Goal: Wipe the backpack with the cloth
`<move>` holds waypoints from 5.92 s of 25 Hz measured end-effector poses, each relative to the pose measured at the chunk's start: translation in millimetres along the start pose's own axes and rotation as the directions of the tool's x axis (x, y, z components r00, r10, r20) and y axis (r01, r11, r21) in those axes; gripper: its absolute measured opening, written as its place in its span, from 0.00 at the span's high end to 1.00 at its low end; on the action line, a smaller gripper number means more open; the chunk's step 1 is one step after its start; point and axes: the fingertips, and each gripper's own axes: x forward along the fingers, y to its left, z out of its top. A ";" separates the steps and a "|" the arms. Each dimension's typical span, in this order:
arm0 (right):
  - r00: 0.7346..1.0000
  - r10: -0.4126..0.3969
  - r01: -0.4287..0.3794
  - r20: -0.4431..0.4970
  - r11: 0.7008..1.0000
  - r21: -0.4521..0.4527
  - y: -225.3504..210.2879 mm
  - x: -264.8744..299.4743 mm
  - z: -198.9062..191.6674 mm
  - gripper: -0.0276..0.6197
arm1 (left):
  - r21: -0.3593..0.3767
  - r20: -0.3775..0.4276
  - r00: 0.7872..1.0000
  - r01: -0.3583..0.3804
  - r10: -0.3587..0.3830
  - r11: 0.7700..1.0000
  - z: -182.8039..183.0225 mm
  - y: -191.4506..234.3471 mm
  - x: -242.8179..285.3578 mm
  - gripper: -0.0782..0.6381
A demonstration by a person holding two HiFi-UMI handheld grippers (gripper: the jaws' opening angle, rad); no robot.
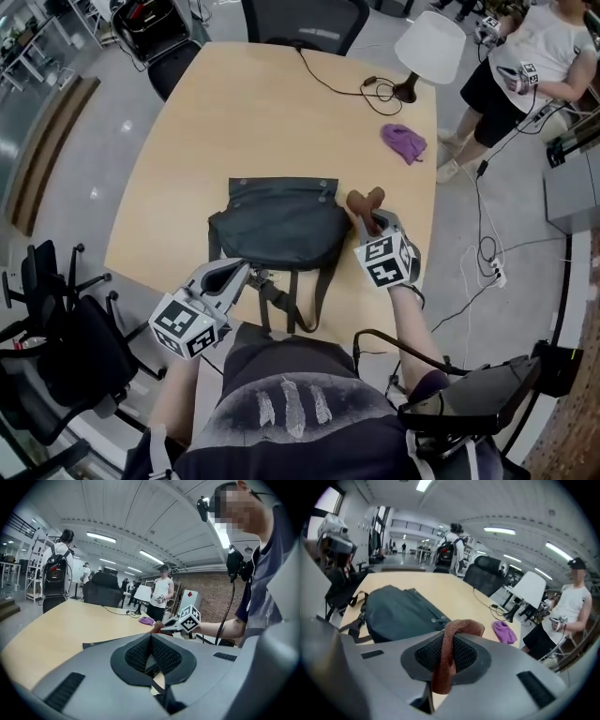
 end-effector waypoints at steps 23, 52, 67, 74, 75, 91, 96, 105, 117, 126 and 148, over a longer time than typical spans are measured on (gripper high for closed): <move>0.780 0.603 -0.621 -0.164 0.778 -0.096 271.4 33.6 92.1 0.91 | -0.081 0.024 0.998 0.064 -0.062 0.995 -2.0 130.3 -13.1 0.88; 0.915 0.383 -0.396 -0.130 0.914 -0.094 205.0 136.5 121.6 0.91 | -0.075 -0.014 1.000 -0.009 0.008 0.997 -19.3 139.9 -55.4 0.88; 0.967 0.128 -0.143 -0.222 0.988 -0.052 75.2 125.2 45.3 0.91 | -0.044 -0.028 0.998 0.049 -0.050 0.998 -5.3 119.6 -34.1 0.88; 0.963 0.062 -0.063 -0.260 0.998 0.005 16.6 109.3 4.6 0.91 | -0.013 -0.045 0.997 0.059 -0.060 0.998 0.4 94.2 -8.7 0.88; 0.959 0.042 -0.041 -0.279 0.999 0.009 7.1 105.4 -4.6 0.91 | 0.000 -0.054 0.997 0.059 -0.059 0.998 -0.8 92.8 -6.1 0.88; 0.962 -0.014 -0.010 -0.272 0.996 -0.087 16.5 143.4 27.6 0.91 | 0.118 -0.115 0.993 0.019 -0.005 0.993 -14.2 79.1 -7.8 0.88; 0.944 0.072 -0.119 -0.321 0.984 -0.131 75.8 183.6 57.1 0.91 | 0.051 -0.075 0.995 -0.062 0.066 0.997 -23.0 112.3 -42.4 0.88; 0.922 0.239 -0.240 -0.305 0.970 0.036 134.4 203.1 102.3 0.91 | -0.036 -0.071 0.990 -0.126 0.123 0.991 -51.3 155.9 -81.7 0.88; 0.903 0.339 -0.329 -0.262 0.941 0.083 209.4 222.0 155.1 0.91 | -0.044 -0.064 0.988 -0.146 0.143 0.988 -54.3 194.9 -113.0 0.88; 0.752 0.656 -0.635 -0.063 0.747 0.195 308.6 196.7 220.1 0.91 | -0.039 -0.068 0.988 -0.144 0.141 0.989 -53.6 203.4 -119.1 0.88; 0.853 0.516 -0.487 -0.083 0.842 0.232 217.2 128.2 124.6 0.91 | -0.001 -0.113 0.991 -0.077 0.077 0.997 -59.4 165.3 -79.4 0.88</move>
